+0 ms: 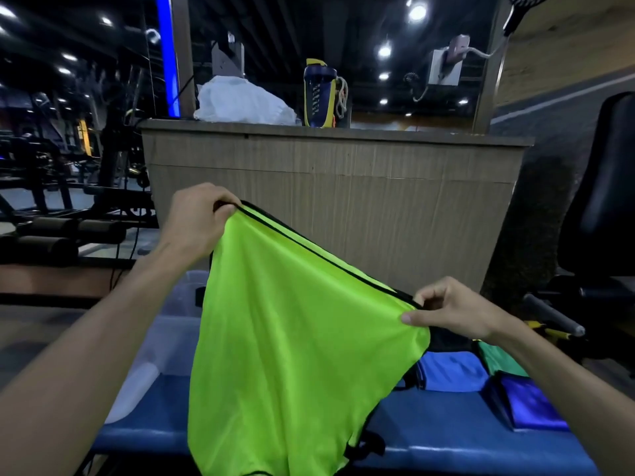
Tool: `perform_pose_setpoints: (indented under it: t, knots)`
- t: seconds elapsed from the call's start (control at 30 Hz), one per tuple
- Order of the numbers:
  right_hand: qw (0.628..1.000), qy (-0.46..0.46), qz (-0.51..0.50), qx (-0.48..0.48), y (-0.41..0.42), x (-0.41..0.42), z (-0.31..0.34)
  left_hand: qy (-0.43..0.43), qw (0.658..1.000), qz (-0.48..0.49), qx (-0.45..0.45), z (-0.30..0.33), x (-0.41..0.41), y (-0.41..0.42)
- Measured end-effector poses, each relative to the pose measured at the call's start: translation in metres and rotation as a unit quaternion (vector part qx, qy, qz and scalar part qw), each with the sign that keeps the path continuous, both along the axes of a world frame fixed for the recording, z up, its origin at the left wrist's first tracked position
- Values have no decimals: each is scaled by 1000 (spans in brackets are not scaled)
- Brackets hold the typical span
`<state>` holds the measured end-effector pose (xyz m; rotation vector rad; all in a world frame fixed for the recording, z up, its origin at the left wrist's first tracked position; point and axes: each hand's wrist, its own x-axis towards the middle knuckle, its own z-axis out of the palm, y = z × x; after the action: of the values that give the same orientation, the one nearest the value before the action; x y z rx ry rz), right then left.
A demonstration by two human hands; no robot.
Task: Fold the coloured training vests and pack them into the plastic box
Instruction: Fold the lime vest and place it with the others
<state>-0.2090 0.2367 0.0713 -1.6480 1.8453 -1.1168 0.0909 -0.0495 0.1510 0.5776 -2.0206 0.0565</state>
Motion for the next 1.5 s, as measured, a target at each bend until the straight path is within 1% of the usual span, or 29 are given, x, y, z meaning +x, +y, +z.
perform_pose_setpoints:
  t: [0.2, 0.27, 0.3, 0.37, 0.5, 0.57, 0.63, 0.7, 0.8, 0.87, 0.93, 0.97, 1.0, 1.03, 1.07, 1.13, 1.17, 1.2, 1.27, 1.33, 1.4, 1.43, 1.5]
  knots:
    - [988, -60, -108, -96, -9, -21, -14, -7, 995, -40, 87, -21, 3, -15]
    - [979, -100, -129, -122, -11, -26, -13, -14, 989, -75, 123, -27, 9, -17]
    - [976, -108, -134, -134, -12, -27, -11, -24, 986, -89, 135, -31, 12, -17]
    - [972, -104, -139, -159, -12, -30, -4, -50, 984, -106, 132, -37, 16, -18]
    - [974, -39, -127, -182, -13, -35, 8, -100, 985, -91, 108, -51, 19, -20]
    - [978, -1, -123, -171, -14, -38, 10, -97, 987, -71, 109, -57, 16, -20]
    - [978, 62, -127, -153, -14, -42, 11, -80, 987, -53, 133, -61, 16, -19]
    - [971, 132, -147, -136, -15, -46, 10, -73, 983, -38, 162, -62, 17, -21]
    - [958, 173, -172, -153, -14, -47, 12, -75, 976, -40, 200, -62, 19, -22]
    - [944, 205, -193, -172, -15, -48, 14, -45, 955, -88, 280, -60, 21, -19]
    - [937, 223, -200, -182, -13, -50, 17, -12, 915, -158, 371, -55, 24, -13]
    - [938, 213, -200, -185, -11, -52, 19, -4, 900, -182, 397, -52, 26, -10]
    - [944, 189, -194, -189, -8, -52, 22, -1, 894, -190, 406, -51, 27, -9]
    - [950, 156, -188, -195, -7, -52, 25, -1, 897, -186, 401, -50, 28, -8]
    - [955, 126, -177, -201, -6, -51, 27, -9, 911, -166, 378, -50, 28, -9]
    - [963, 79, -154, -208, -5, -47, 30, -46, 952, -95, 288, -52, 26, -12]
    - [965, 59, -145, -210, -6, -45, 31, -63, 967, -64, 239, -54, 24, -13]
    - [967, 44, -138, -211, -6, -43, 32, -74, 976, -42, 198, -56, 22, -13]
    - [968, 26, -133, -213, -6, -41, 32, -76, 983, -34, 161, -58, 18, -13]
    - [968, 16, -131, -215, -6, -40, 33, -76, 984, -35, 160, -57, 16, -13]
    - [967, 17, -128, -221, -5, -41, 33, -97, 980, -31, 168, -55, 16, -15]
    - [966, 20, -127, -224, -4, -40, 33, -106, 977, -34, 183, -54, 17, -18]
    - [964, 25, -126, -233, -1, -40, 33, -103, 962, -66, 243, -52, 22, -21]
